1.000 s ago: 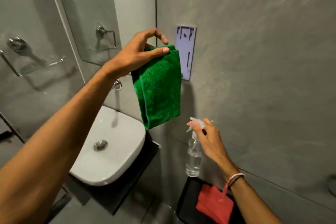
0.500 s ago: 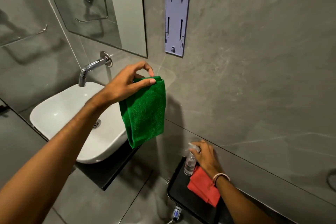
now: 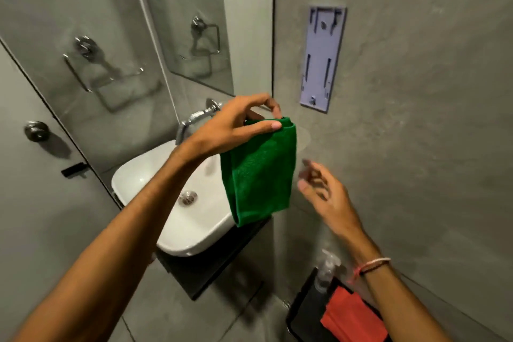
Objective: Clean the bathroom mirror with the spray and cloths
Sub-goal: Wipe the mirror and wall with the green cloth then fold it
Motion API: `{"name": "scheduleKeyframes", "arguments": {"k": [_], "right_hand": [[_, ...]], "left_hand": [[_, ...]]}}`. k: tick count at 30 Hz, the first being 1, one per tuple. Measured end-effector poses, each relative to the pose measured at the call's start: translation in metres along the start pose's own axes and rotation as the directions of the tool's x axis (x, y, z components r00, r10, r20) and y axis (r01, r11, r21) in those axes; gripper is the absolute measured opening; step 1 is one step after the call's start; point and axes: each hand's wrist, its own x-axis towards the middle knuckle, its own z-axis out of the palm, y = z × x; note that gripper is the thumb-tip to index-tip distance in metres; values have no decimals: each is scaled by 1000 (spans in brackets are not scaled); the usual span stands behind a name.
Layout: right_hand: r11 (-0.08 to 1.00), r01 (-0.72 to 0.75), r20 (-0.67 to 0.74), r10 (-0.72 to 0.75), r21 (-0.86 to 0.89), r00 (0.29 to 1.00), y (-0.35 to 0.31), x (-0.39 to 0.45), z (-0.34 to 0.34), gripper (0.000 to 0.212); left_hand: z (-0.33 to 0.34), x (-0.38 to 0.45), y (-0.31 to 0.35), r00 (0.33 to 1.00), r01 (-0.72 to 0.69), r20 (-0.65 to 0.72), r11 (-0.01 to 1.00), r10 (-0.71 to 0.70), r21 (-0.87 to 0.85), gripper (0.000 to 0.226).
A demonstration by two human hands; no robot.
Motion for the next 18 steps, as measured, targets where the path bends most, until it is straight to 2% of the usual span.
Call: {"name": "scheduleKeyframes", "arguments": {"k": [2, 3, 5, 6, 7, 8, 10, 11, 13, 15, 18], "right_hand": [[972, 140, 148, -169, 191, 974, -75, 28, 6, 23], [954, 181, 179, -226, 238, 958, -112, 43, 9, 20], [925, 220, 177, -283, 309, 943, -166, 64, 18, 18], [896, 227, 138, -298, 381, 945, -184, 73, 22, 13], [863, 244, 102, -319, 442, 942, -205, 85, 27, 15], [822, 264, 81, -350, 504, 933, -228, 97, 33, 24], [783, 265, 48, -351, 563, 935, -259, 112, 46, 38], [793, 278, 22, -345, 543, 938, -272, 120, 54, 40], [852, 353, -100, -342, 387, 934, -286, 135, 69, 41], [903, 423, -192, -403, 72, 895, -300, 151, 78, 35], [846, 425, -273, -512, -321, 814, -324, 165, 62, 28]], "left_hand": [[-25, 3, 21, 999, -49, -22, 995, 48, -88, 21], [-44, 8, 33, 997, -61, -61, 988, 52, -140, 20], [-73, 9, 50, 973, -92, -230, 952, 24, -291, 16], [-85, 5, 53, 951, -114, -307, 893, -29, -436, 29], [-96, 0, 58, 937, -158, -340, 775, -78, -612, 46], [-100, -4, 62, 928, -231, -361, 617, -92, -753, 61], [-89, -13, 65, 918, -315, -375, 336, -131, -888, 65], [-83, -13, 68, 911, -363, -400, 262, -104, -894, 66], [-70, -3, 72, 902, -416, -427, 138, -61, -899, 64], [-77, 15, 74, 839, -488, -522, 211, -157, -847, 51], [-92, 31, 101, 704, -618, -648, 199, -291, -761, 60]]}}
